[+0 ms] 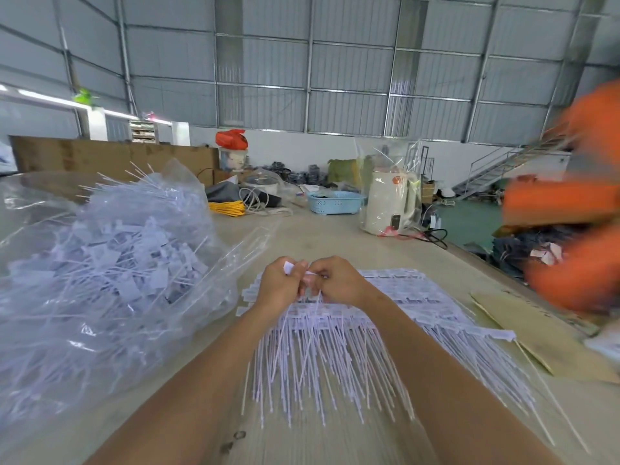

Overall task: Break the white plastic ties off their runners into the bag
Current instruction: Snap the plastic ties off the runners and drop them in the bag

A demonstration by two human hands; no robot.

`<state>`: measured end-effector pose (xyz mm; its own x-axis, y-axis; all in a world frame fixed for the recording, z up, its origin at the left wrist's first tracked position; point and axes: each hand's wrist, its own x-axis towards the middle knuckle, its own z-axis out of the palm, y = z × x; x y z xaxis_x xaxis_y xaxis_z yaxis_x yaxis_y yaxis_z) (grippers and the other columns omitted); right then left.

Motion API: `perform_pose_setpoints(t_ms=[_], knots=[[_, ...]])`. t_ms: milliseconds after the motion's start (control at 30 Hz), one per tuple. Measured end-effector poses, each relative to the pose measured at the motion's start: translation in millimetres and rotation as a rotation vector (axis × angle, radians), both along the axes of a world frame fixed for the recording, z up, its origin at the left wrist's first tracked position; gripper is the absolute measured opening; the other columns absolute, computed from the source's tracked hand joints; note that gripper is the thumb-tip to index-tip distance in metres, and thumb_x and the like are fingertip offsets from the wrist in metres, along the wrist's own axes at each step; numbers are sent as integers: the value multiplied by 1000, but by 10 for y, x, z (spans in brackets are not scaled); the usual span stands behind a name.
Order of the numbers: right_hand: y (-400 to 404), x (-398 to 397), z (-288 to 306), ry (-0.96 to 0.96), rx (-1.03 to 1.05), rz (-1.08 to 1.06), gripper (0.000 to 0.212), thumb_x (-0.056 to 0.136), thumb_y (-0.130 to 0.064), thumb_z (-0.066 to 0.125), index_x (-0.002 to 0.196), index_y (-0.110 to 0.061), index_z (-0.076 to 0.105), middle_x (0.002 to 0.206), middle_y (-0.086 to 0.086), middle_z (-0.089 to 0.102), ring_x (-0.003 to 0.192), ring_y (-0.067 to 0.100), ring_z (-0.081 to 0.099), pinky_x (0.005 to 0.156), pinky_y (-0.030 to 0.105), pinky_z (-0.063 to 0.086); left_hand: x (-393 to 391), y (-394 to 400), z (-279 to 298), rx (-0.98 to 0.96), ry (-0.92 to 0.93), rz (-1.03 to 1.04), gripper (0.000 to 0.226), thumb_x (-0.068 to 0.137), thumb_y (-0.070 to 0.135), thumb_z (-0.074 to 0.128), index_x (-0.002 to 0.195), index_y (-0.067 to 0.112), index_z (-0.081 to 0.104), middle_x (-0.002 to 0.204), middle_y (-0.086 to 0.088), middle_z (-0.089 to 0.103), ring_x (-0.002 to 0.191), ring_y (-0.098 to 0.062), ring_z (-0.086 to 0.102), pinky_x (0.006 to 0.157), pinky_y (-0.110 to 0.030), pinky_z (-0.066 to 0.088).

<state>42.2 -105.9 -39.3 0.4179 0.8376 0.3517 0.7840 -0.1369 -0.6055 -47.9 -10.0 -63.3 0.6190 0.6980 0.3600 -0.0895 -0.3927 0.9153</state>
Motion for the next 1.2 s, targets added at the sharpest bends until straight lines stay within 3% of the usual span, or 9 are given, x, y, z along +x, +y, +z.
perform_pose_setpoints(t_ms=[133, 233, 300, 433, 667, 833, 967, 1100, 1200], knots=[[30, -55, -49, -190, 11, -161, 16, 87, -14, 59, 76, -10, 69, 69, 6, 61, 65, 17, 53, 60, 27, 40, 118, 22, -2, -68, 62, 92, 39, 94, 24, 56, 57, 14, 48, 51, -4, 51, 49, -19, 45, 57, -28, 38], [-26, -166, -43, -482, -49, -291, 18, 91, -21, 53, 80, -15, 64, 80, 4, 65, 80, 26, 58, 60, 25, 30, 109, 153, -41, -212, 107, 151, 37, 93, 22, 59, 59, 11, 48, 49, -5, 48, 42, -18, 42, 45, -23, 32], [-106, -237, 89, -574, 82, -319, 22, 92, -24, 52, 72, -16, 57, 76, 2, 62, 75, 27, 57, 58, 25, 26, 28, 256, -60, -292, 134, 225, 25, 93, 20, 60, 73, 7, 51, 54, -8, 50, 42, -18, 43, 39, -20, 33], [-166, -399, 401, -446, 274, -233, 33, 89, -30, 59, 61, -22, 41, 54, -7, 39, 61, 13, 36, 49, 27, 24, 16, 101, 7, -234, -10, 45, 27, 96, 17, 54, 71, 9, 47, 42, -1, 49, 31, -7, 42, 32, -15, 31], [-151, -304, 333, -287, 267, -59, 13, 89, -24, 61, 87, -14, 69, 93, 0, 55, 86, 15, 53, 73, 30, 42, -36, -83, 47, -393, -188, -240, 22, 100, 20, 46, 94, 9, 64, 50, 0, 60, 43, -14, 44, 46, -24, 32], [-77, -204, 248, -156, 251, -112, 17, 90, -28, 59, 101, -22, 71, 96, -2, 41, 84, 5, 46, 75, 23, 37, -54, -167, 124, -513, -160, -435, 62, 94, 61, 27, 98, 10, 63, 55, -2, 59, 43, -12, 49, 41, -22, 37], [-66, -187, 213, -88, 152, -11, 28, 97, -20, 47, 120, -21, 64, 100, 5, 41, 89, 2, 41, 82, 17, 34, -73, -178, 104, -463, -163, -406, 55, 91, 59, 39, 102, 14, 67, 56, -3, 56, 45, -13, 46, 43, -24, 37], [-143, -85, 153, -91, 67, -13, 30, 99, -25, 45, 121, -11, 61, 113, 10, 63, 99, 17, 57, 91, 24, 44, -49, -139, 83, -469, -225, -267, 41, 97, 41, 45, 78, 12, 67, 55, -6, 54, 36, -10, 37, 39, -20, 28], [-177, -60, 88, -26, -15, -46, 34, 95, -28, 52, 90, 2, 66, 80, 14, 65, 65, 18, 56, 70, 36, 49, -23, -75, 26, -463, -188, -161, 34, 99, 32, 47, 78, 9, 61, 48, -1, 55, 34, -9, 41, 36, -19, 31]])
